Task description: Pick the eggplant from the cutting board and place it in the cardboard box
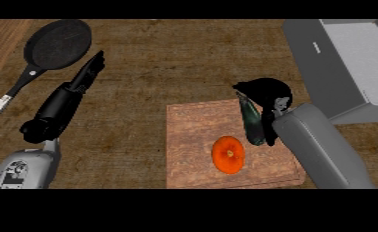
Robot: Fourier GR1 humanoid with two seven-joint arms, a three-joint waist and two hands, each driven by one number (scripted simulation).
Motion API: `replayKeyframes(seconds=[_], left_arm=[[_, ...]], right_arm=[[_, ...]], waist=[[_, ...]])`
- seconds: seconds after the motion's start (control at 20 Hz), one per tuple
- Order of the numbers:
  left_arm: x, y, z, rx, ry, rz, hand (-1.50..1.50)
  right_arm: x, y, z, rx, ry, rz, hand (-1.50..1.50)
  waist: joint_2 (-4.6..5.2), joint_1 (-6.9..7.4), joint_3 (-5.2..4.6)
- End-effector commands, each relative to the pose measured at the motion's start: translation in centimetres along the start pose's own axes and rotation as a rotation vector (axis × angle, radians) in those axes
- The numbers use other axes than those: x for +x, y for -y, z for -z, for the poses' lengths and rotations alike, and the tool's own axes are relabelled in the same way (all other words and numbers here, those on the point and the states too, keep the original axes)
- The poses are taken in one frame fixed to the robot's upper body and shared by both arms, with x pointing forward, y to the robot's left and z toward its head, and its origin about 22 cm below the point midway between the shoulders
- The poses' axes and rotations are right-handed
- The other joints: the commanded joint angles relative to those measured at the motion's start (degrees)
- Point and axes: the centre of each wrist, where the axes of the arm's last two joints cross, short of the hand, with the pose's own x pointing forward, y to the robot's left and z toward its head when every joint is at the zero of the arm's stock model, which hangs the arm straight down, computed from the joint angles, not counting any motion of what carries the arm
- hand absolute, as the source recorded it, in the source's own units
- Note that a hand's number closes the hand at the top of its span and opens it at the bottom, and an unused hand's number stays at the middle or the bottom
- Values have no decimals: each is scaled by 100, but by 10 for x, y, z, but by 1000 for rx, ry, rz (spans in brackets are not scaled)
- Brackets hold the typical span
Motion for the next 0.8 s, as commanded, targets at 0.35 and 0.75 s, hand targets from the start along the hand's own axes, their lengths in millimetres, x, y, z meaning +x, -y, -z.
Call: replayKeyframes(seconds=[0.35,0.75], left_arm=[[2,9,6,-6,-11,-7,0],[-20,7,-6,4,-2,2,0]], right_arm=[[-3,-23,16,-107,171,-70,150],[12,-16,1,-278,238,-97,150]], waist=[[8,1,1],[-9,-45,-2]])
